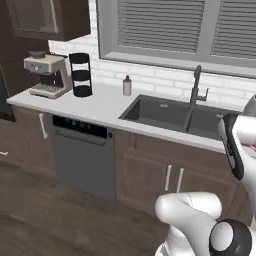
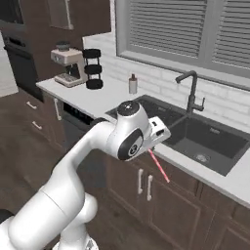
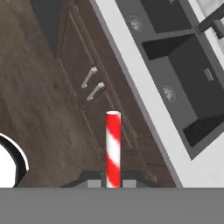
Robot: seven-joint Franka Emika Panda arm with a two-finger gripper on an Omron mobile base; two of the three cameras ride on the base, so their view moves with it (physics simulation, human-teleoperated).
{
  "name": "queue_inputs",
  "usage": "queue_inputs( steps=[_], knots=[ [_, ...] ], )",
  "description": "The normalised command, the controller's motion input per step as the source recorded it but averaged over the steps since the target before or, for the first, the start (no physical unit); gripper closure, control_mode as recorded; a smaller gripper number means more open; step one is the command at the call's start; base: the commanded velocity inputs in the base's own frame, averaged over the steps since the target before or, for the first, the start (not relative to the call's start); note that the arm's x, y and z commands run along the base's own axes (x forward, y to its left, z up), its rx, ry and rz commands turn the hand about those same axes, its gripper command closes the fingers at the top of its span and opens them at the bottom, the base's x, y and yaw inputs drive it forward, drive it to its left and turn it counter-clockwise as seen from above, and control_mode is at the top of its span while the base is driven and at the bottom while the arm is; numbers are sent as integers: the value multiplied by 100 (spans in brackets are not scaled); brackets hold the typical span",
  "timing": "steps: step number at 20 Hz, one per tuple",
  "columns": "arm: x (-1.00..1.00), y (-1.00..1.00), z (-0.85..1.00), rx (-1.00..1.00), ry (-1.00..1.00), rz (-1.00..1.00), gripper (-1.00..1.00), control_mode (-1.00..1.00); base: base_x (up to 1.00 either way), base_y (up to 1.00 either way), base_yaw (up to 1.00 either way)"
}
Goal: Take a straw from the drawer in front and place it inside the glass cup on the dining counter.
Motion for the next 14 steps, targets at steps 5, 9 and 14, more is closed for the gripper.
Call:
queue_inputs(
  steps=[5, 9, 14],
  knots=[
    [0, 0, 0, 0, 0, 0, 100, 100, -36, 58, 68],
    [0, 0, 0, 0, 0, 0, 100, 100, -28, 67, 70],
    [0, 0, 0, 0, 0, 0, 100, 100, -23, 71, 70]
  ],
)
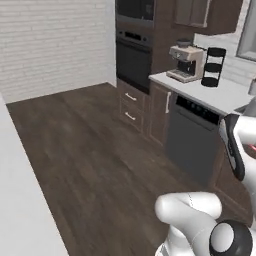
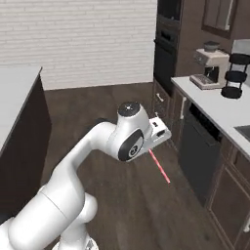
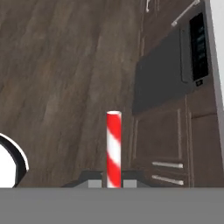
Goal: Take a straw from the drawer in front and place it inside the glass cup on the dining counter.
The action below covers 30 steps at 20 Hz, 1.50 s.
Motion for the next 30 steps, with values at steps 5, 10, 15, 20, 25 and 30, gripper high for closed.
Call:
queue_inputs(
  steps=[5, 10, 15, 20, 25, 30],
  knots=[
    [0, 0, 0, 0, 0, 0, 100, 100, -15, 41, 64],
    [0, 0, 0, 0, 0, 0, 100, 100, -72, 2, 57],
    [0, 0, 0, 0, 0, 0, 100, 100, -61, -19, 54],
    [0, 0, 0, 0, 0, 0, 100, 100, 55, -75, 42],
    [0, 0, 0, 0, 0, 0, 100, 100, 76, -83, 36],
    [0, 0, 0, 0, 0, 0, 100, 100, 72, -86, 35]
  ],
)
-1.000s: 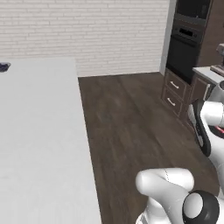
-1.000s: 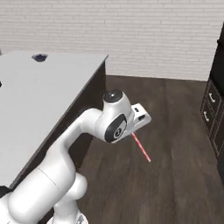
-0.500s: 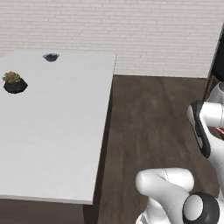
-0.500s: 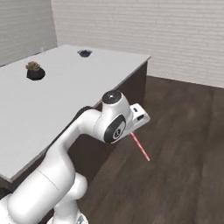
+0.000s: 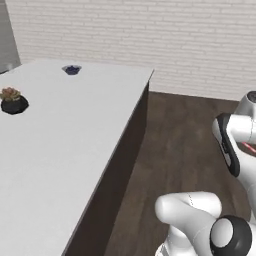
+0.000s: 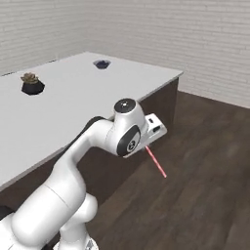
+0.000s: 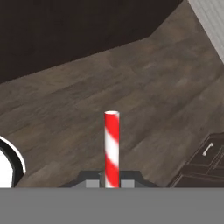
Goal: Take a straw from the drawer in front and place it inside the glass cup on the dining counter.
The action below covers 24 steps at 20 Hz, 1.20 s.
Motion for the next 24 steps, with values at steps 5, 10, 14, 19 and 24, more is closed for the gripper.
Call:
queue_inputs(
  steps=[5, 10, 14, 19, 24],
  knots=[
    [0, 0, 0, 0, 0, 0, 100, 100, 75, -89, 32],
    [0, 0, 0, 0, 0, 0, 100, 100, 84, -91, 30],
    [0, 0, 0, 0, 0, 0, 100, 100, 89, -91, 28],
    [0, 0, 0, 0, 0, 0, 100, 100, 89, -93, 27],
    [0, 0, 0, 0, 0, 0, 100, 100, 87, -98, 24]
  ],
)
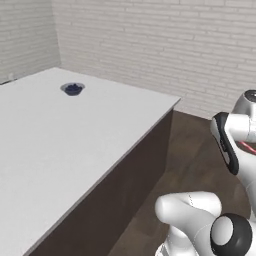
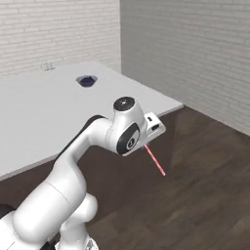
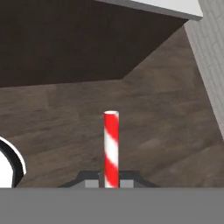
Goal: Take a straw from the drawer in front and place it inside the glass cup on the dining counter.
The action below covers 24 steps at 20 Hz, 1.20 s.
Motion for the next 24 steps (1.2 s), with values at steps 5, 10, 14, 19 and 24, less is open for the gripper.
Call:
queue_inputs(
  steps=[5, 10, 14, 19, 24],
  knots=[
    [0, 0, 0, 0, 0, 0, 100, 100, 87, -98, 23],
    [0, 0, 0, 0, 0, 0, 100, 100, 79, -100, 22],
    [0, 0, 0, 0, 0, 0, 100, 100, 72, -100, 21],
    [0, 0, 0, 0, 0, 0, 100, 100, 73, -100, 22],
    [0, 0, 0, 0, 0, 0, 100, 100, 73, -100, 22]
  ],
)
